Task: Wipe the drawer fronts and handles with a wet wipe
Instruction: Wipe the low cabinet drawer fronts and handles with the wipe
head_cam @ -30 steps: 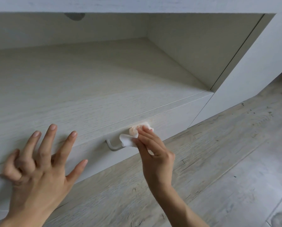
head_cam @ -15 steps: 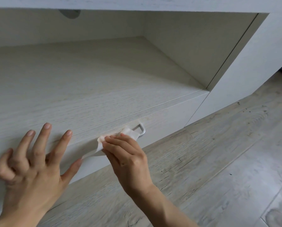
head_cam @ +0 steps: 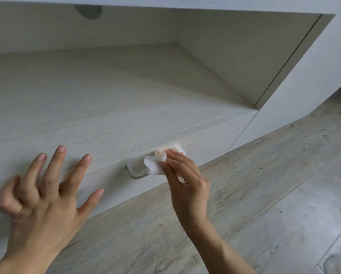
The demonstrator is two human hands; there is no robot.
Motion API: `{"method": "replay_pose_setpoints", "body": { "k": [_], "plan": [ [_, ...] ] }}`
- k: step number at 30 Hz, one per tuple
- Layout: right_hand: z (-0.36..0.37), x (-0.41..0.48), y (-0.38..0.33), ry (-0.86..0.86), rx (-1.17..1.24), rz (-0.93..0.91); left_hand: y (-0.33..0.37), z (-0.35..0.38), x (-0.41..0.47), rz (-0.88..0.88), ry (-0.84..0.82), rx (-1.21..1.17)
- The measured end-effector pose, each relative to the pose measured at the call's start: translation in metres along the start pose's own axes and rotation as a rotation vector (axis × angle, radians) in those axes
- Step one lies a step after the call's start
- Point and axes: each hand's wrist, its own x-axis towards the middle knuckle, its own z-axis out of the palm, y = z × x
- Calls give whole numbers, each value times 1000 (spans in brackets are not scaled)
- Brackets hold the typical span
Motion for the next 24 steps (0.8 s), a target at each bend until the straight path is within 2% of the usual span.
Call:
{"method": "replay_pose_setpoints", "body": {
  "k": [3, 7, 15, 24],
  "plan": [
    [7, -8, -7, -12, 7, -37, 0, 0, 0, -5, -5, -6],
    [25, -22, -21, -140, 10, -188, 1, 1, -3, -7, -3, -23],
    [19, -12, -14, -187, -26, -284, -1, 2, -2, 1, -15, -26],
    [-7, 3, 5, -63, -54, -110, 3, 2, -1, -2, 34, 34]
  ]
}}
